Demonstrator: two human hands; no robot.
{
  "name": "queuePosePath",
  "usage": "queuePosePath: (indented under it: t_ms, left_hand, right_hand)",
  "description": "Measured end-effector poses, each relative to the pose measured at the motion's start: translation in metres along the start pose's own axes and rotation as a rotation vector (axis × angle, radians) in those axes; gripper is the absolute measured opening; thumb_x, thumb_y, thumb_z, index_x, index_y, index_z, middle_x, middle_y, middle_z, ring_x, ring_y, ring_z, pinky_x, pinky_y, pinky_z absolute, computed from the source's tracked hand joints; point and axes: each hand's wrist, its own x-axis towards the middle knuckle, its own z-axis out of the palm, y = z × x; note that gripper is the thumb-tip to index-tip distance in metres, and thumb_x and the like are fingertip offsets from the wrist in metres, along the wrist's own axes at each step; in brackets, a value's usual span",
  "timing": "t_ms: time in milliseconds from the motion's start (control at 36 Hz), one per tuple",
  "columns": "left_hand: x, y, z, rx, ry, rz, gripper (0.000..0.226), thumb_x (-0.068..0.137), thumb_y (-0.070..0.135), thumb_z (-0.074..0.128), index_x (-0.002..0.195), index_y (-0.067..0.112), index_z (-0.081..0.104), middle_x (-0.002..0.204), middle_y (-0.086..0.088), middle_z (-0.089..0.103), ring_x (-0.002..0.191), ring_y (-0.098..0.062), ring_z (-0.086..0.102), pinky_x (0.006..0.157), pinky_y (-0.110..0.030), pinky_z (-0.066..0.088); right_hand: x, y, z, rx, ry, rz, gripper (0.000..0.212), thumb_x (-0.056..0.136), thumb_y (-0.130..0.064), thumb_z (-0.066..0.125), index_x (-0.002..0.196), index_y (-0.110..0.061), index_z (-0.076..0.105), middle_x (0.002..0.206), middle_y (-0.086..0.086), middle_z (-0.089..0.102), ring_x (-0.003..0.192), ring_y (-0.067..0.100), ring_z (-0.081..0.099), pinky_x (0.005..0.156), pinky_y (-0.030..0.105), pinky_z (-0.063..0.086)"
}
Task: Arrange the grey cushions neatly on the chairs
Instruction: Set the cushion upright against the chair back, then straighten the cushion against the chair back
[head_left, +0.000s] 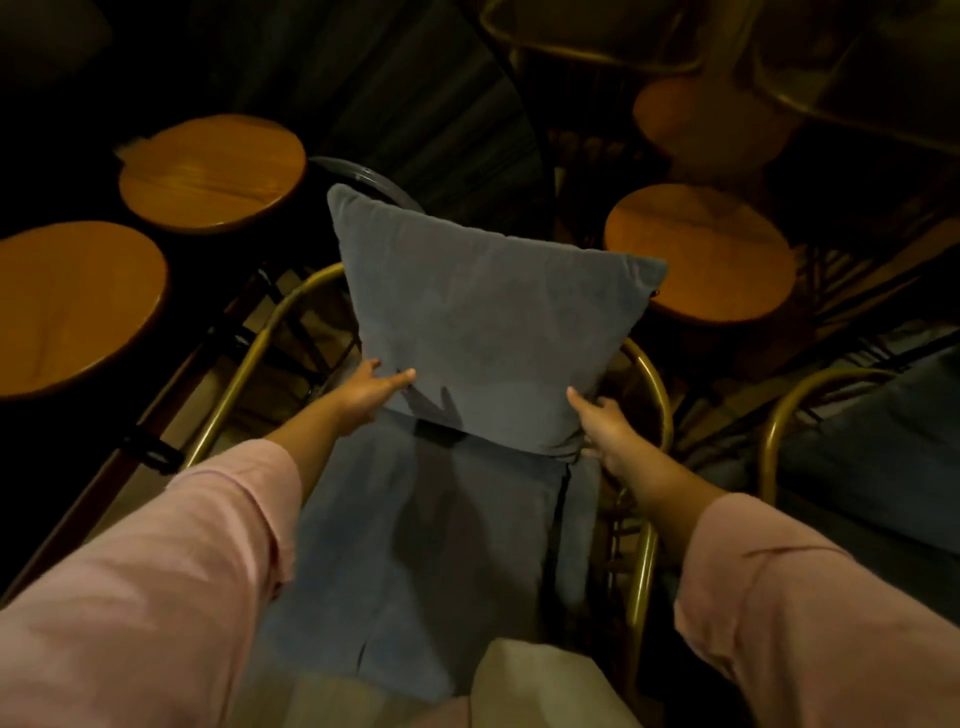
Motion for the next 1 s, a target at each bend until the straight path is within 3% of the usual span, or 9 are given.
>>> queuePosePath:
  t_ms: [83, 194, 306, 389, 444, 556, 639, 778, 1000]
  left_hand:
    - [-0.028, -0.016, -0.004, 0.008, 0.025, -0.044, 0.084, 0.092, 0.046, 0.061, 0.156, 0.017, 0.014, 0.162, -0.007, 0.025, 0.142, -0.037, 0.035, 0.106, -0.052, 0.037]
    - [-0.075, -0.046, -0.013, -0.003, 0.085, -0.058, 0.082, 0.093, 0.047, 0.059, 0.156, 0.016, 0.018, 0.16, -0.008, 0.029, 0.137, -0.037, 0.041, 0.095, -0.045, 0.041]
    - [-0.132, -0.08, -0.024, 0.006, 0.193, -0.034, 0.079, 0.093, 0.048, 0.059, 0.154, 0.015, 0.024, 0.155, -0.009, 0.037, 0.131, -0.035, 0.049, 0.096, -0.043, 0.046]
    - [-0.182, -0.103, -0.024, 0.019, 0.206, -0.016, 0.05, 0.096, 0.045, 0.055, 0.133, 0.011, 0.049, 0.121, -0.009, 0.056, 0.1, -0.026, 0.059, 0.073, -0.034, 0.047]
    - [-0.215, -0.118, -0.02, 0.063, 0.234, 0.01, 0.032, 0.097, 0.046, 0.052, 0.106, 0.016, 0.058, 0.105, -0.007, 0.055, 0.081, -0.019, 0.056, 0.066, -0.032, 0.044]
    - [-0.28, -0.151, -0.01, 0.164, 0.408, 0.023, 0.046, 0.093, 0.048, 0.057, 0.119, 0.01, 0.061, 0.121, -0.01, 0.061, 0.107, -0.032, 0.062, 0.094, -0.046, 0.051]
    - [-0.33, -0.166, -0.001, 0.184, 0.515, 0.027, 0.045, 0.095, 0.037, 0.059, 0.125, 0.003, 0.059, 0.114, -0.008, 0.055, 0.09, -0.023, 0.057, 0.068, -0.03, 0.045]
    - [-0.4, -0.196, -0.002, 0.105, 0.68, -0.011, 0.044, 0.094, 0.039, 0.061, 0.119, 0.004, 0.064, 0.109, -0.01, 0.057, 0.096, -0.022, 0.053, 0.08, -0.033, 0.04]
    - [-0.501, -0.202, -0.025, 0.208, 0.953, -0.027, 0.076, 0.092, 0.038, 0.065, 0.15, 0.002, 0.033, 0.155, -0.016, 0.04, 0.14, -0.033, 0.042, 0.11, -0.037, 0.036]
  right_hand:
    - [-0.014, 0.015, 0.002, -0.177, -0.129, 0.042, 0.072, 0.092, -0.056, 0.057, 0.147, -0.014, 0.04, 0.138, 0.006, 0.056, 0.103, 0.028, 0.061, 0.078, 0.04, 0.051]
    - [-0.042, 0.025, 0.004, -0.48, -0.265, 0.016, 0.072, 0.094, -0.055, 0.054, 0.147, -0.011, 0.033, 0.118, 0.008, 0.051, 0.075, 0.02, 0.051, 0.059, 0.031, 0.043]
    - [-0.077, 0.022, 0.004, -0.711, -0.365, -0.16, 0.074, 0.096, -0.047, 0.058, 0.152, -0.011, 0.026, 0.134, 0.012, 0.048, 0.083, 0.021, 0.056, 0.059, 0.027, 0.047]
    - [-0.098, 0.02, 0.0, -0.979, -0.428, -0.363, 0.086, 0.094, -0.043, 0.063, 0.155, -0.004, 0.017, 0.16, 0.014, 0.03, 0.135, 0.034, 0.046, 0.106, 0.038, 0.046]
    - [-0.114, 0.015, -0.006, -1.235, -0.492, -0.477, 0.093, 0.092, -0.048, 0.063, 0.158, -0.008, 0.011, 0.164, 0.013, 0.022, 0.146, 0.035, 0.032, 0.116, 0.045, 0.034]
    - [-0.152, 0.008, -0.016, -1.561, -0.589, -0.723, 0.089, 0.091, -0.047, 0.065, 0.156, -0.012, 0.015, 0.16, 0.016, 0.03, 0.14, 0.038, 0.039, 0.112, 0.051, 0.037]
    - [-0.181, 0.005, -0.015, -1.654, -0.602, -0.892, 0.089, 0.093, -0.046, 0.063, 0.157, -0.014, 0.011, 0.162, 0.015, 0.026, 0.143, 0.038, 0.035, 0.114, 0.052, 0.034]
    - [-0.237, 0.0, 0.002, -1.764, -0.546, -1.162, 0.093, 0.09, -0.054, 0.063, 0.159, -0.022, 0.008, 0.162, 0.016, 0.023, 0.145, 0.041, 0.029, 0.115, 0.058, 0.03]
    - [-0.351, -0.024, 0.034, -1.502, -0.532, -1.535, 0.094, 0.093, -0.049, 0.06, 0.159, -0.025, -0.002, 0.167, 0.012, 0.007, 0.152, 0.038, 0.012, 0.12, 0.06, 0.01]
